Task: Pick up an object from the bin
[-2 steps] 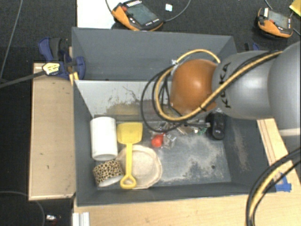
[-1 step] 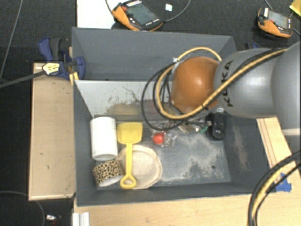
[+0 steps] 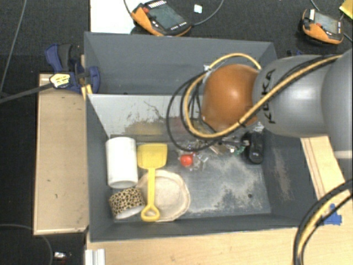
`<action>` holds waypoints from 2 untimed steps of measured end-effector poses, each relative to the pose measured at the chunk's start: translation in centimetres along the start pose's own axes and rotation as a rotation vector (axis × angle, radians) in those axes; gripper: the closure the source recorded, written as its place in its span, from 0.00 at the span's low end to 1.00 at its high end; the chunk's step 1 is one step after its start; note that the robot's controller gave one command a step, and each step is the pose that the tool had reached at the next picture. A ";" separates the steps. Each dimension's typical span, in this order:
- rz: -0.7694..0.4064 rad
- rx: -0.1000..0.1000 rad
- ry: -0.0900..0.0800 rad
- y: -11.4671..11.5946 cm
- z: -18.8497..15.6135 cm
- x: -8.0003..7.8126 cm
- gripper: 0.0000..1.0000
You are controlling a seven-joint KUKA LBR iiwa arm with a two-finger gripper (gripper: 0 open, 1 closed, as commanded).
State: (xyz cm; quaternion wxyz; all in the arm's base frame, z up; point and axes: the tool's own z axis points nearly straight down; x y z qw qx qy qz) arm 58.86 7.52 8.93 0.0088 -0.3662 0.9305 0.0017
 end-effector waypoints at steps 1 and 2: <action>0.003 -0.006 0.007 0.2 -2.8 0.1 1.00; 0.006 0.000 -0.002 0.0 -5.8 -0.1 1.00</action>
Offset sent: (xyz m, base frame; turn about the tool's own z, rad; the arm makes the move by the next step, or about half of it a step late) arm -0.0020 -0.0001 0.0559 0.0018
